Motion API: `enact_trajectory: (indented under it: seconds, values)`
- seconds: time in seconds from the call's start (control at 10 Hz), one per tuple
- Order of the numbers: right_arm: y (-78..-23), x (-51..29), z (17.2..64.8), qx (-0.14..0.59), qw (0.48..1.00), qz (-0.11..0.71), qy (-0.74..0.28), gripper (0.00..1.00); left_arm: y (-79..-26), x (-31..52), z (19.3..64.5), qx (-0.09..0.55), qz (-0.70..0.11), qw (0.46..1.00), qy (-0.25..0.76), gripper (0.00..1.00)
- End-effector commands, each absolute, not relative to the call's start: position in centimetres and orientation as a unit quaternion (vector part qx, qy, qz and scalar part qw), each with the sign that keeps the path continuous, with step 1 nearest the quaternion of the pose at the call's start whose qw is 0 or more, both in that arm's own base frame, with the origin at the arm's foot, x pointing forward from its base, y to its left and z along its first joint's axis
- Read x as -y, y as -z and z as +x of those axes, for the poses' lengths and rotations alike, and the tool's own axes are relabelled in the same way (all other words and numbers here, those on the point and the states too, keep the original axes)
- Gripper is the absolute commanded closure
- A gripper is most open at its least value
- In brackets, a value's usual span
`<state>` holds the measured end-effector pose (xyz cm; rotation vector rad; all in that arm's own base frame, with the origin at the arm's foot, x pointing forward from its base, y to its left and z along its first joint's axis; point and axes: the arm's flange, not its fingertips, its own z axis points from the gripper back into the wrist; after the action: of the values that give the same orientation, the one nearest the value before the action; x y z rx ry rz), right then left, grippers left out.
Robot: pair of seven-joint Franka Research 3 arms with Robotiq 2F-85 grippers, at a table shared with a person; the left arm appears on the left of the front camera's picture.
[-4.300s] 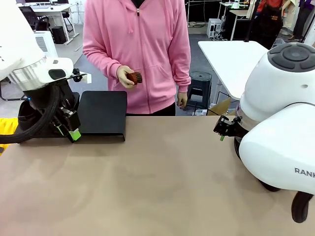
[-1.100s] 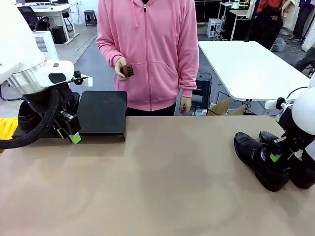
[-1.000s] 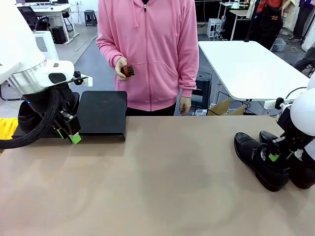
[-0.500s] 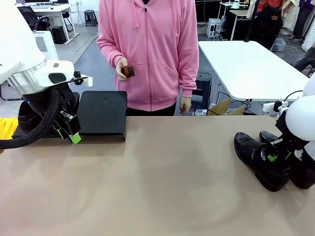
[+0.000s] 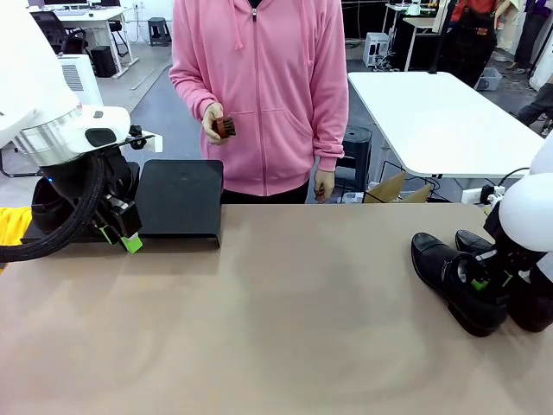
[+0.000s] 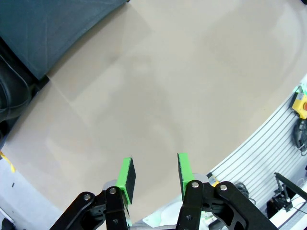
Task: Organize the shoes by placing them on the stand.
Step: Pick up one Shoe and place it in the middle of the table.
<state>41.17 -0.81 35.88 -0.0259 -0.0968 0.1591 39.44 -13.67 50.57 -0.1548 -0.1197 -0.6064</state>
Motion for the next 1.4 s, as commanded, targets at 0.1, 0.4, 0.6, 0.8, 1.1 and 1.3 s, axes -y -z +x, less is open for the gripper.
enact_trajectory:
  seconds: [0.1, 0.4, 0.6, 0.8, 1.1, 1.3]
  values:
    - [-35.2, 1.6, 40.8, 0.051, 0.994, -0.012, -0.093, 0.53, -50.5, 13.4, 39.3, 0.064, -0.084, 0.948, 0.300, 0.51]
    - [-34.6, 1.6, 40.8, 0.048, 0.993, -0.006, -0.107, 0.69, -50.5, 13.4, 39.3, 0.064, -0.084, 0.948, 0.300, 0.51]
    - [-34.2, 1.6, 40.9, 0.042, 0.993, -0.008, -0.112, 1.00, -50.5, 13.4, 39.3, 0.064, -0.084, 0.948, 0.300, 0.51]
    - [-33.8, 1.6, 41.0, 0.035, 0.993, -0.006, -0.112, 1.00, -50.5, 13.4, 39.3, 0.064, -0.084, 0.948, 0.300, 0.51]
    - [-34.2, 1.4, 40.6, 0.033, 0.994, -0.004, -0.108, 1.00, -50.5, 13.4, 39.3, 0.064, -0.084, 0.948, 0.300, 0.51]
    - [-37.0, 0.2, 38.9, 0.056, 0.996, 0.004, -0.073, 1.00, -50.5, 13.4, 39.3, 0.064, -0.084, 0.948, 0.300, 0.51]
